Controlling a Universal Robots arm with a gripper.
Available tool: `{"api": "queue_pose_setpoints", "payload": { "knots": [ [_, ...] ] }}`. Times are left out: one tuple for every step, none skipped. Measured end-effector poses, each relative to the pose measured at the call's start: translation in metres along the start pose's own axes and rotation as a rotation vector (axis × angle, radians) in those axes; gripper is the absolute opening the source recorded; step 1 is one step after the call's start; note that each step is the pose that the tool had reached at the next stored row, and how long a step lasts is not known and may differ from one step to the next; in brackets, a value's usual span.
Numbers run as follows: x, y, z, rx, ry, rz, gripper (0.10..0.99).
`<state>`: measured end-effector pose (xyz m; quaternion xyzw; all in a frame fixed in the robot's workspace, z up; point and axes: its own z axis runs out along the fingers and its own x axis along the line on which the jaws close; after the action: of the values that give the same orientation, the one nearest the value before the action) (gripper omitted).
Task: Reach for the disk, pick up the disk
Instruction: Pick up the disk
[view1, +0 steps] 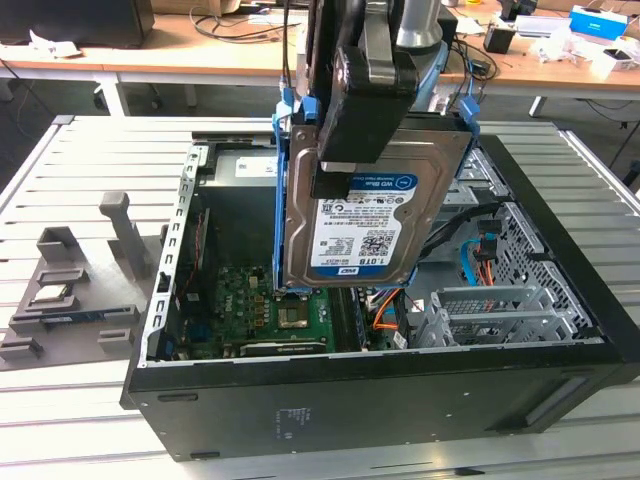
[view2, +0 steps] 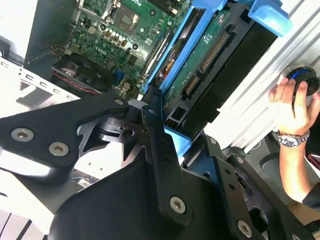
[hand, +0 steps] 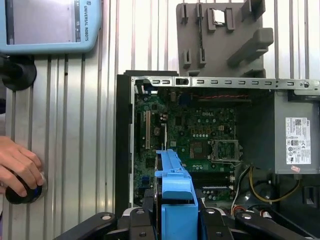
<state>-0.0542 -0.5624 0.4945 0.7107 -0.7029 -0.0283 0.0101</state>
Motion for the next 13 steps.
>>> {"api": "queue_pose_setpoints", "payload": {
  "knots": [
    [0.0005, -0.0024, 0.0, 0.0, 0.0001, 0.0, 0.369],
    [0.0012, -0.0076, -0.0003, -0.001, 0.0007, 0.0, 0.369],
    [0.0017, -0.0106, -0.0004, -0.001, 0.0011, 0.0, 0.369],
    [0.0022, -0.0147, -0.0005, -0.001, 0.0015, 0.0, 0.369],
    [0.0026, -0.02, -0.0008, -0.002, 0.0022, 0.0, 0.369],
    [0.003, -0.0257, -0.0009, -0.002, 0.0027, 0.0, 0.369],
    [0.0033, -0.0301, -0.001, -0.003, 0.003, 0.0, 0.369],
    [0.0035, -0.0363, -0.001, -0.003, 0.0034, 0.0, 0.369],
    [0.0036, -0.0478, -0.0013, -0.004, 0.0044, 0.0, 0.369],
    [0.0037, -0.0563, -0.0015, -0.005, 0.0054, 0.0, 0.369],
    [0.0038, -0.0619, -0.0017, -0.005, 0.0059, 0.001, 0.369],
    [0.0038, -0.067, -0.0018, -0.005, 0.0062, 0.0, 0.369],
    [0.0039, -0.076, -0.002, -0.005, 0.0064, 0.001, 0.369]
  ]
}}
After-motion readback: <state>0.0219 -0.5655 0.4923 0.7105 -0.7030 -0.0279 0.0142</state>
